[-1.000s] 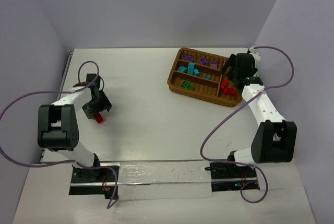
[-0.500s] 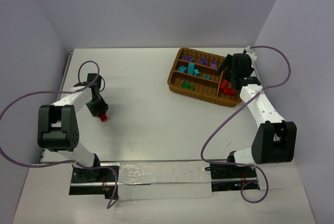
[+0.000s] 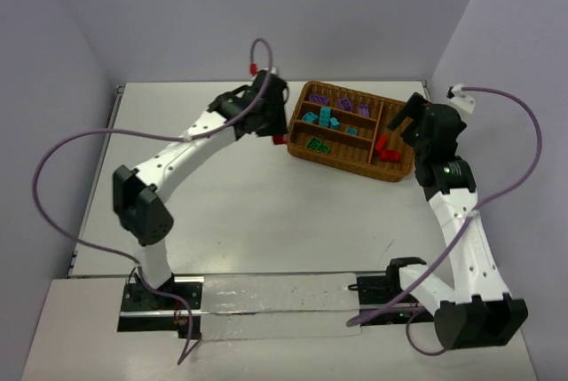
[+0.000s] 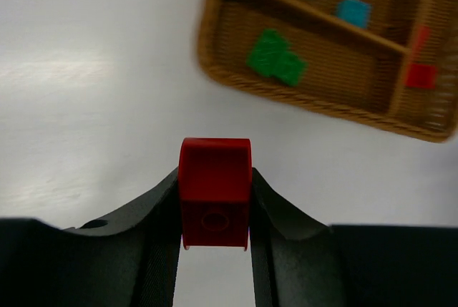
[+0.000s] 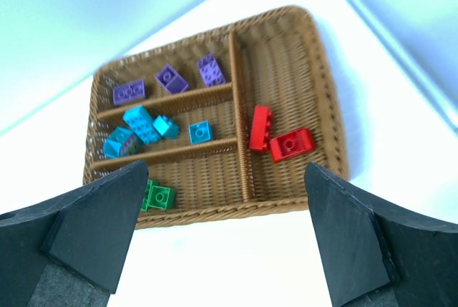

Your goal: Sort the legos into containers by color

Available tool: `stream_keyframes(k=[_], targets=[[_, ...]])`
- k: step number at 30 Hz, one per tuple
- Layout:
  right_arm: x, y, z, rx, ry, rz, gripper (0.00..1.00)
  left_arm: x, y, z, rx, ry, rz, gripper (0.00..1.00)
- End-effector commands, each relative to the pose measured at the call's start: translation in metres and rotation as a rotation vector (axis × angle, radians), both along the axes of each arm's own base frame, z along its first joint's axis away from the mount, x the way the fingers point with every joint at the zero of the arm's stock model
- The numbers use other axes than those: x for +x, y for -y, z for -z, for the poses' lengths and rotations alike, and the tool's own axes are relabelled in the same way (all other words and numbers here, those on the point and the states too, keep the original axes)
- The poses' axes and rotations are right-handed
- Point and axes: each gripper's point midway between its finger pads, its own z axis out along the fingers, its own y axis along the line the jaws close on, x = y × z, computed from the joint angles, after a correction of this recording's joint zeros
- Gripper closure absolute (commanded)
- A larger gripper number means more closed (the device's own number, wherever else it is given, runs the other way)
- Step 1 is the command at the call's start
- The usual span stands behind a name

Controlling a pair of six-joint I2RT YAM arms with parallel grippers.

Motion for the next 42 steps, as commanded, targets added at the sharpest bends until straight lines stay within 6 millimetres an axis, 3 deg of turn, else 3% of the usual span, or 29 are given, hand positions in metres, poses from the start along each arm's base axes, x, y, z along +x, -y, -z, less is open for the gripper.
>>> stream_keyframes(k=[1,4,6,8,13,16,23,31,33,36,42], targets=[[-0.033,0.016,-0.014,-0.04,0.012,0.077,0.03,-0.008,0.083,-0.015,-0.079,0.002,0.163,1.0],[-0.05,0.021,-0.033,-0.038,0.069,0.108,0.03,-0.027,0.136,-0.01,-0.157,-0.033,0.291,1.0],[-0.055,0.022,-0.039,-0.037,0.09,0.113,0.02,-0.033,0.154,-0.017,-0.205,-0.031,0.332,1.0],[-0.057,0.019,-0.038,-0.037,0.088,0.093,0.02,-0.037,0.16,-0.015,-0.221,-0.041,0.346,1.0],[-0.05,0.004,-0.012,-0.02,0.001,0.002,0.02,-0.044,0.14,-0.005,-0.169,-0.048,0.321,1.0],[-0.049,-0.003,0.004,0.003,-0.019,-0.026,0.02,-0.057,0.113,0.039,-0.068,-0.125,0.251,1.0],[-0.045,-0.011,0.012,0.028,-0.025,-0.061,0.02,-0.082,0.101,0.12,0.046,-0.209,0.11,1.0],[-0.047,-0.018,0.024,0.026,-0.054,-0.098,0.02,-0.087,0.103,0.168,0.122,-0.204,0.038,0.94],[-0.047,-0.02,0.029,0.027,-0.061,-0.103,0.02,-0.088,0.103,0.177,0.134,-0.215,0.036,0.89],[-0.049,-0.023,0.038,0.026,-0.083,-0.112,0.02,-0.09,0.102,0.189,0.152,-0.23,0.044,0.63],[-0.05,-0.024,0.036,0.024,-0.078,-0.114,0.02,-0.094,0.105,0.2,0.168,-0.259,0.075,0.26]])
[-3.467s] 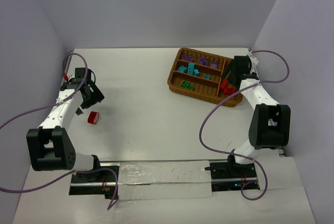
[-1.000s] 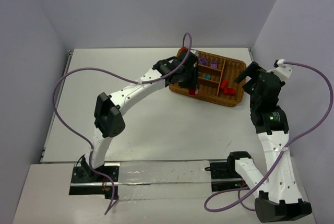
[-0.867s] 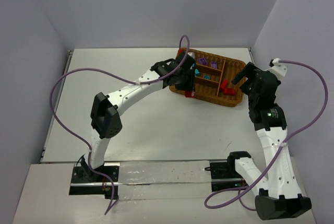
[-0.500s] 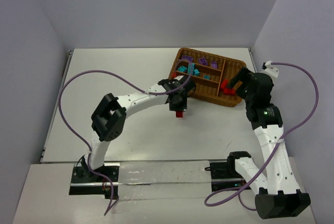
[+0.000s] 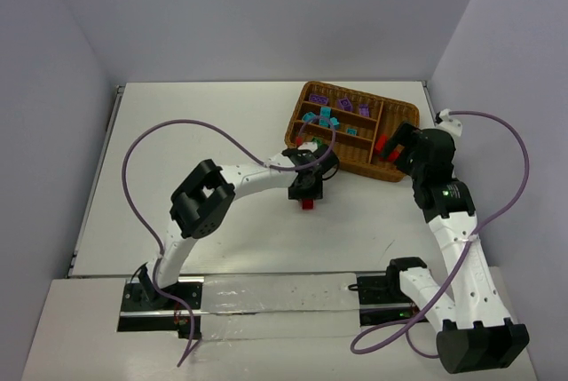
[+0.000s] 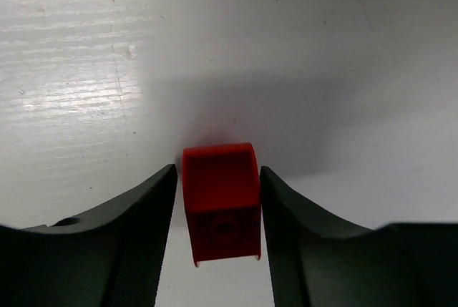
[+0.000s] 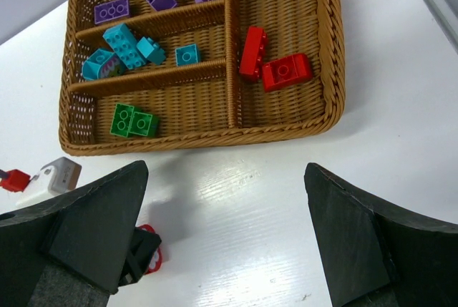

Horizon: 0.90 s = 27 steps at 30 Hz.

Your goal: Sort the legos into containers by color

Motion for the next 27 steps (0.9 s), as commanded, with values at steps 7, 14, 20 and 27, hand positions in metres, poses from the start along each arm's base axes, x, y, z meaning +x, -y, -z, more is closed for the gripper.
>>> stream_keyframes(k=[7,14,20,27], targets=[[-0.002,-0.011,-0.004,-0.003,0.025,-0.041,0.02,0.01,0.0,-0.067,-0.059,0.1,0.016,0.08],[-0.004,-0.055,0.028,0.031,-0.038,-0.157,0.02,0.031,-0.08,-0.15,-0.101,0.215,-0.097,0.09],[-0.012,-0.128,0.066,0.063,-0.12,-0.346,0.02,0.056,-0.202,-0.182,-0.097,0.295,-0.33,0.1],[-0.016,-0.204,0.115,-0.053,-0.27,-0.518,0.02,0.071,-0.265,-0.2,-0.12,0.34,-0.465,0.11]])
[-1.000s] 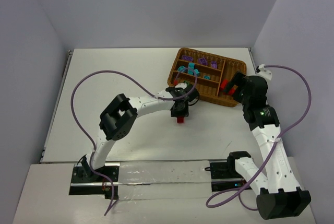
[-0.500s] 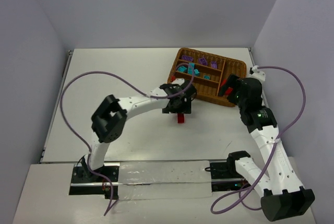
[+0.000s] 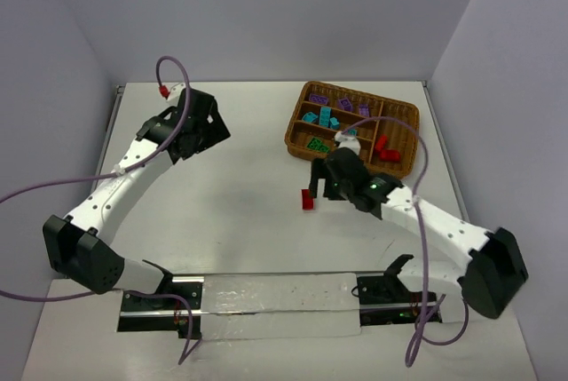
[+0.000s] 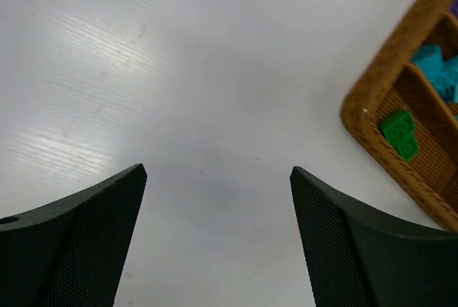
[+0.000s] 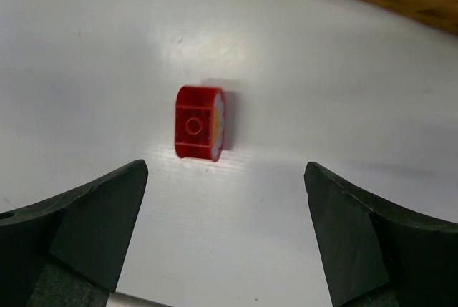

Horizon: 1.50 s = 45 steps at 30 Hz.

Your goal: Sort the legos into containers by color

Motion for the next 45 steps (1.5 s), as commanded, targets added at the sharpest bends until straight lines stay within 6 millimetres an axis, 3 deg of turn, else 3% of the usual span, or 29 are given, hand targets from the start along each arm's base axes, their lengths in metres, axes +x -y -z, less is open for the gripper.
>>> stream_keyframes(k=[1,3,7,11,14,15,16,18,19,20,22,25,26,27,29,32,33,35,36,39,41,45], targets=[[0.013,-0.04,0.016,-0.039,0.002,-0.04,0.02,-0.003,-0.012,0.001,0.01,-0.009,0.012,0.11],[0.015,-0.047,0.037,-0.085,-0.039,-0.046,0.02,-0.005,-0.012,0.005,0.009,-0.019,0.014,0.11],[0.023,-0.055,0.055,-0.112,-0.05,-0.032,0.03,-0.006,-0.013,0.011,0.008,-0.031,0.016,0.11],[0.027,-0.066,0.068,-0.109,-0.065,-0.052,0.16,-0.006,-0.012,0.013,0.003,-0.035,0.021,0.11],[0.031,-0.071,0.075,-0.119,-0.075,-0.051,0.42,-0.006,-0.011,0.015,0.001,-0.038,0.024,0.11],[0.032,-0.071,0.073,-0.12,-0.07,-0.048,0.53,-0.006,-0.011,0.016,0.001,-0.038,0.024,0.11],[0.034,-0.071,0.072,-0.122,-0.064,-0.037,0.74,-0.007,-0.011,0.016,0.002,-0.04,0.024,0.11],[0.034,-0.072,0.062,-0.097,-0.041,-0.03,0.93,-0.007,-0.012,0.018,0.007,-0.043,0.023,0.11],[0.034,-0.072,0.056,-0.084,-0.027,-0.027,1.0,-0.007,-0.013,0.018,0.011,-0.044,0.022,0.11],[0.036,-0.069,0.049,-0.079,-0.006,-0.019,1.0,-0.007,-0.015,0.018,0.015,-0.044,0.02,0.11],[0.043,-0.054,0.029,-0.082,0.04,0.026,1.0,-0.006,-0.017,0.018,0.022,-0.044,0.014,0.11],[0.057,-0.006,-0.005,-0.072,0.103,0.151,1.0,-0.004,-0.021,0.015,0.023,-0.038,0.01,0.11],[0.058,0.0,-0.016,-0.051,0.126,0.168,1.0,-0.004,-0.022,0.015,0.022,-0.036,0.007,0.11],[0.062,0.017,-0.027,-0.03,0.151,0.207,1.0,-0.003,-0.024,0.013,0.02,-0.033,0.005,0.11],[0.072,0.071,-0.045,-0.007,0.198,0.342,1.0,-0.001,-0.026,0.011,0.015,-0.026,0.002,0.11],[0.085,0.128,-0.058,-0.013,0.227,0.492,0.99,0.001,-0.025,0.012,0.007,-0.026,0.007,0.11],[0.089,0.15,-0.06,-0.026,0.231,0.555,0.97,0.001,-0.024,0.012,0.0,-0.026,0.01,0.11],[0.097,0.162,-0.061,-0.029,0.228,0.587,0.96,0.001,-0.023,0.014,-0.003,-0.03,0.014,0.11],[0.106,0.183,-0.06,-0.033,0.229,0.646,0.95,0.001,-0.023,0.016,-0.006,-0.033,0.014,0.11],[0.125,0.22,-0.056,-0.025,0.221,0.732,0.94,0.0,-0.023,0.018,-0.007,-0.037,0.018,0.11],[0.143,0.232,-0.062,-0.032,0.234,0.755,0.93,-0.001,-0.024,0.019,-0.001,-0.041,0.021,0.11],[0.166,0.245,-0.048,-0.069,0.202,0.786,0.89,0.0,-0.025,0.02,0.002,-0.043,0.021,0.11]])
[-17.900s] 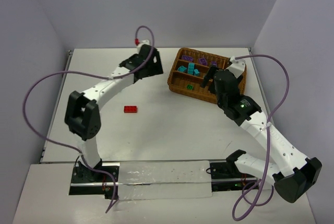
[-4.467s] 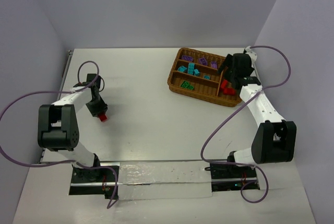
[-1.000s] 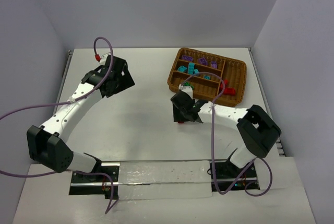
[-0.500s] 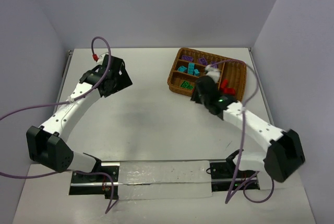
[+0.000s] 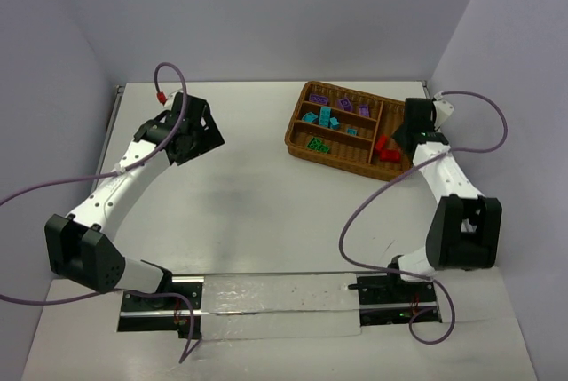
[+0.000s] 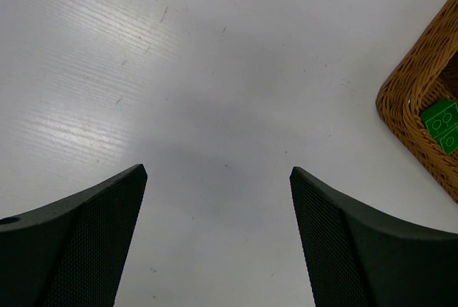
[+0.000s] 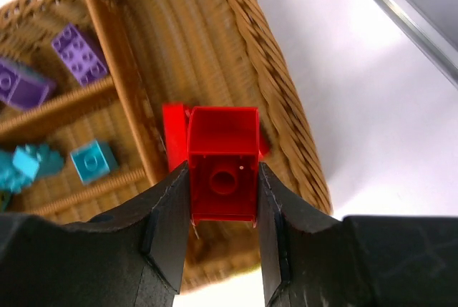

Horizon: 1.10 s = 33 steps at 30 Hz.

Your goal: Sort the legos into containers by color

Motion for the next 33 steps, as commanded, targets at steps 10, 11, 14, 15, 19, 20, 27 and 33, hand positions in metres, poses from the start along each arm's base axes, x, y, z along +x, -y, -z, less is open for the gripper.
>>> stream_keyframes(k=[10,11,14,15,19,20,27,33], targets=[[0.087,0.016,-0.022,-0.014,0.058,-0.003,0.07,0.0,-0.005,-0.012,-0.002,0.039,0.01,0.11],[0.087,0.015,-0.025,-0.008,0.063,-0.011,0.03,-0.001,-0.007,-0.012,0.003,0.04,0.006,0.11],[0.08,0.006,-0.048,0.005,0.109,-0.045,0.0,-0.001,-0.012,-0.02,0.011,0.058,-0.005,0.11],[0.077,0.002,-0.05,0.01,0.11,-0.062,0.0,-0.001,-0.014,-0.023,0.014,0.064,-0.011,0.11],[0.052,-0.016,-0.067,0.027,0.125,-0.126,0.0,0.0,-0.024,-0.041,0.022,0.121,-0.02,0.1],[0.044,-0.019,-0.072,0.026,0.132,-0.134,0.0,0.0,-0.025,-0.047,0.019,0.141,-0.022,0.1],[-0.006,-0.046,-0.072,0.06,0.132,-0.2,0.0,0.0,-0.038,-0.069,0.04,0.195,-0.059,0.11],[-0.034,-0.042,-0.066,0.034,0.134,-0.165,0.0,-0.001,-0.038,-0.07,0.031,0.2,-0.058,0.11]])
